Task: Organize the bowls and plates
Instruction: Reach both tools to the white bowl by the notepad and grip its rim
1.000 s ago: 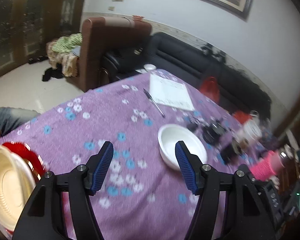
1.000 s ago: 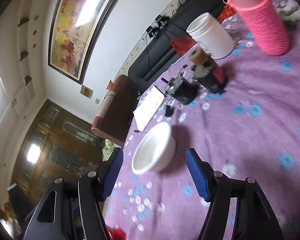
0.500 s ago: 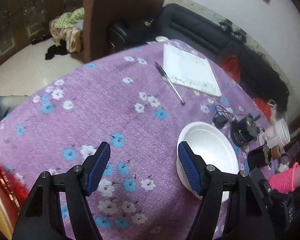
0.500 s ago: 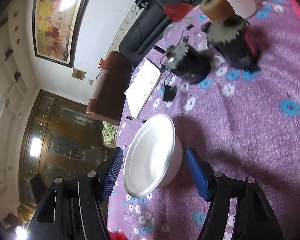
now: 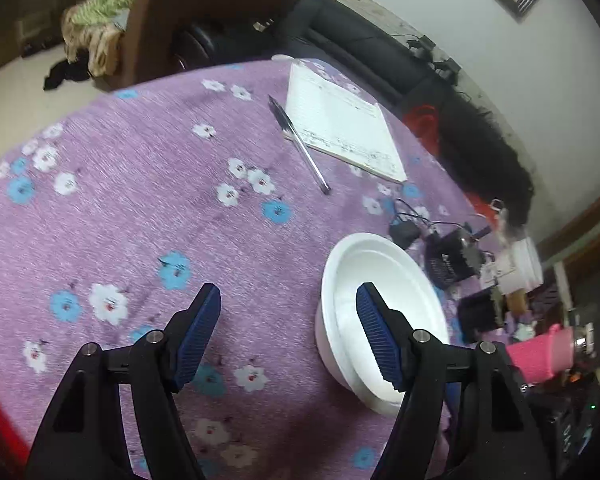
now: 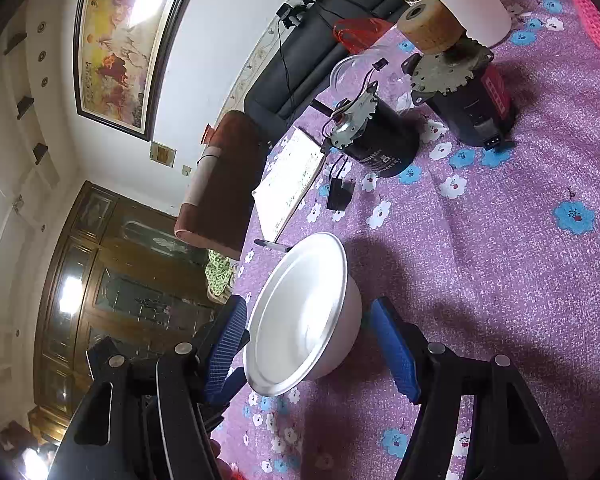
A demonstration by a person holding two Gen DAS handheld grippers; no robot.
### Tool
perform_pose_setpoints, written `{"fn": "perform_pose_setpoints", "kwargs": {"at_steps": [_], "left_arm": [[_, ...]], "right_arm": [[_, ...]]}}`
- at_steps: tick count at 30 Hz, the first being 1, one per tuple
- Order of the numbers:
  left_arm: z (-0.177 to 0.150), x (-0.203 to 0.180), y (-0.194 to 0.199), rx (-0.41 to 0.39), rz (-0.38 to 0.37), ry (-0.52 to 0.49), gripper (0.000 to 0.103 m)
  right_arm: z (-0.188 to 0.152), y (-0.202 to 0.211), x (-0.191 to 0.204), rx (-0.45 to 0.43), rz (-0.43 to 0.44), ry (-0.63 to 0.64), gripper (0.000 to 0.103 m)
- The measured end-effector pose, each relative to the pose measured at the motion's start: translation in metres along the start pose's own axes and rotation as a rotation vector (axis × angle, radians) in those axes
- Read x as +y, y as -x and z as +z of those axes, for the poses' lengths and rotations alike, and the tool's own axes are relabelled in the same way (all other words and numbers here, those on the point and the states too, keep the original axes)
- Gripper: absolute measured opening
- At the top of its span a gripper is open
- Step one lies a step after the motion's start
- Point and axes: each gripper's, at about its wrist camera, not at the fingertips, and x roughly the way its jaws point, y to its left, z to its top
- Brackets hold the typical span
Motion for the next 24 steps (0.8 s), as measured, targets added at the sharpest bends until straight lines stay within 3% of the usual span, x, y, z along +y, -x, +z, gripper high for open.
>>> {"fn": "perform_pose_setpoints", "kwargs": {"at_steps": [13,15,17,20,23,24], "left_arm": [[-0.005,-0.009,-0.006,0.02,-0.069,-0.007,0.067],[-0.005,-0.008,-0.007,0.032,-0.111,0.0,0.051],[-0.006,-0.009,-0.01,0.06,-0.142,0.003,0.051],[-0.008,-0.012,-0.016,0.089,-0.16,-0.005,0.03],[-0.009,-0.013,-0.014,0.08,-0.159,-0.008,0.028],[-0.009,-0.013,-0.013,0.077,-0.159,-0.008,0.022]], "right_arm": [[-0.005,-0.012,0.002,0.045,0.01,-0.002,0.067],[-0.005,-0.013,0.002,0.046,0.018,-0.012,0.067],[-0.005,-0.013,0.002,0.043,0.024,-0.014,0.067],[-0.004,-0.012,0.001,0.036,0.03,-0.02,0.067],[-0.003,-0.012,0.0,0.038,0.038,-0.028,0.067],[-0.003,-0.013,0.0,0.04,0.035,-0.027,0.067]]}}
